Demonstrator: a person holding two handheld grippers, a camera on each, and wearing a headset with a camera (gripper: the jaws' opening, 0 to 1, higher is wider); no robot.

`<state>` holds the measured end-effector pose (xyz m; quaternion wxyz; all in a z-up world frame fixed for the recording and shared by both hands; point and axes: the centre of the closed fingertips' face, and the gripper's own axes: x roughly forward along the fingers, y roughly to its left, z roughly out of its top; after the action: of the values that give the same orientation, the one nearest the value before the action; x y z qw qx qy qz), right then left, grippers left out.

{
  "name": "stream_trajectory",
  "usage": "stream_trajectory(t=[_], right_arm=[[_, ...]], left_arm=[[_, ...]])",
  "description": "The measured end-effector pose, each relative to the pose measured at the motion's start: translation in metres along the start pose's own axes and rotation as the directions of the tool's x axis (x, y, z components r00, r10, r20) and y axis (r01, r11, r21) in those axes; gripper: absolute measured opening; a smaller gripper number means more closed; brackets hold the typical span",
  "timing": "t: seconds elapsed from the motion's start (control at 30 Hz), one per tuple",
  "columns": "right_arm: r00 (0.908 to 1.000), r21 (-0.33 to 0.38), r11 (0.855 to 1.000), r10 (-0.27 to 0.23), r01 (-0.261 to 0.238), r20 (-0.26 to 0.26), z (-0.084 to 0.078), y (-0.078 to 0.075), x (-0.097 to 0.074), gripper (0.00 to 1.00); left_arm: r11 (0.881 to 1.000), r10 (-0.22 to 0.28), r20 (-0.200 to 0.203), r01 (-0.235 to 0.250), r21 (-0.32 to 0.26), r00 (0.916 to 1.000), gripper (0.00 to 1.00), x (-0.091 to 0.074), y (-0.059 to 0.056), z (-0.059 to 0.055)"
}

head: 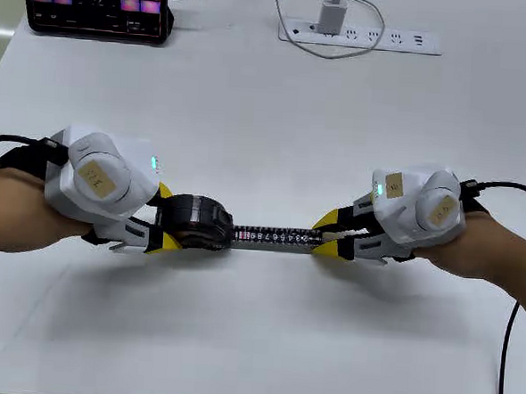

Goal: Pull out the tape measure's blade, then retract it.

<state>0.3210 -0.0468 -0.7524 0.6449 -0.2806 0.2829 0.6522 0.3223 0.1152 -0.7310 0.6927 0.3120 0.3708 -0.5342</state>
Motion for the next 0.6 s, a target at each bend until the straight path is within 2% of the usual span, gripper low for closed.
stream_trajectory(t=[0.6], right_arm=[[0.9999, 0.011, 1.000, -0.007, 0.007, -0.015, -0.010, 0.003, -0.012, 0.09]], left_arm=[[1.000, 0.002, -0.001, -0.002, -0.001, 1.0000, 0.26, 0.000, 0.000, 0.001]])
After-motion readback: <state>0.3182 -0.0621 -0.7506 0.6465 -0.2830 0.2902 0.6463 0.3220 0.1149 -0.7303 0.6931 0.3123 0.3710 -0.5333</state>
